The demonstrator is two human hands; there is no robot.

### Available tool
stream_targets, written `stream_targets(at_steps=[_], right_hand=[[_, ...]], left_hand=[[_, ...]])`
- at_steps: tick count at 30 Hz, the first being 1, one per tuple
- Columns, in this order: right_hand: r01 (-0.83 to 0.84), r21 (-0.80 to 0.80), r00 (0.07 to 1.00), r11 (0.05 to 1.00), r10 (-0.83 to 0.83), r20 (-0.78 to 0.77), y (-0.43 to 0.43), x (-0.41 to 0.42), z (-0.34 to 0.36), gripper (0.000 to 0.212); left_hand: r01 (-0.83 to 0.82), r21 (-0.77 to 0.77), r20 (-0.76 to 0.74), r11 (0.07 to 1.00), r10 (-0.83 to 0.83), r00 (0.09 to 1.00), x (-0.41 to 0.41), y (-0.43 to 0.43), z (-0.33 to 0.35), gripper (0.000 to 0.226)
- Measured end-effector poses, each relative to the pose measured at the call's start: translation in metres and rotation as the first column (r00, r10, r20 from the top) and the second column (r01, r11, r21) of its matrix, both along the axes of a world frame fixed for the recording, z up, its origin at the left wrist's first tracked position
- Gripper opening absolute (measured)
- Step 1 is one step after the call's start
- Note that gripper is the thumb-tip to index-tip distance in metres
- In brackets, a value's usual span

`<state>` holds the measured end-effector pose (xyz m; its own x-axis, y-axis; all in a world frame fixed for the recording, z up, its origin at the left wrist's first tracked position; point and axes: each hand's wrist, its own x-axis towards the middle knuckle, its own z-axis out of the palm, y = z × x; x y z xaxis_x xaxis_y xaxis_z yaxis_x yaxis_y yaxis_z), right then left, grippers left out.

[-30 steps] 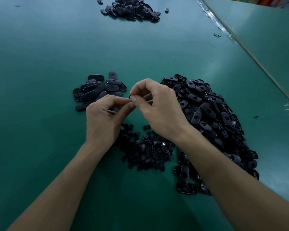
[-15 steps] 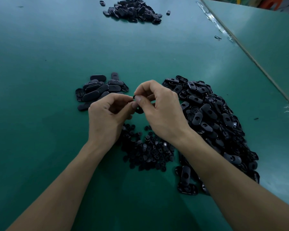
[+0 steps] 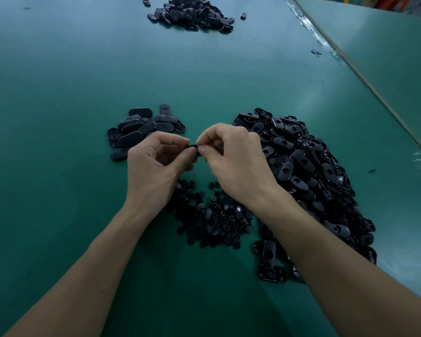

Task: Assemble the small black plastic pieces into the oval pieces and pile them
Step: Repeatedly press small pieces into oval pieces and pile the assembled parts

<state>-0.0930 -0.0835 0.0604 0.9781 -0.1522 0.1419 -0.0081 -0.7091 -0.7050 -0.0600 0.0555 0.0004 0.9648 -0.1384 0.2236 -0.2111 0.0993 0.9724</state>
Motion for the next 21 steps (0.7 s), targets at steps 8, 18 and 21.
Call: stream_targets(at_steps=[8, 18, 21], right_hand=[[-0.008, -0.034, 1.000, 0.999, 0.008, 0.023, -0.0003, -0.0002, 0.0024, 0.009], [-0.018, -0.020, 1.000, 1.000, 0.017, -0.024, -0.0012, 0.0020, 0.0026, 0.010], [0.003, -0.042, 1.000, 0.999, -0.003, -0.017, -0.0012, 0.0019, 0.0018, 0.010]], left_hand=[[0.008, 0.014, -0.008, 1.000, -0.008, 1.000, -0.0009, 0.0002, 0.0014, 0.024], [-0.015, 0.020, 0.008, 1.000, 0.014, 1.000, -0.0001, 0.0007, -0.0010, 0.022], [-0.011, 0.015, 0.000, 1.000, 0.011, 1.000, -0.0003, 0.0001, -0.0006, 0.022]])
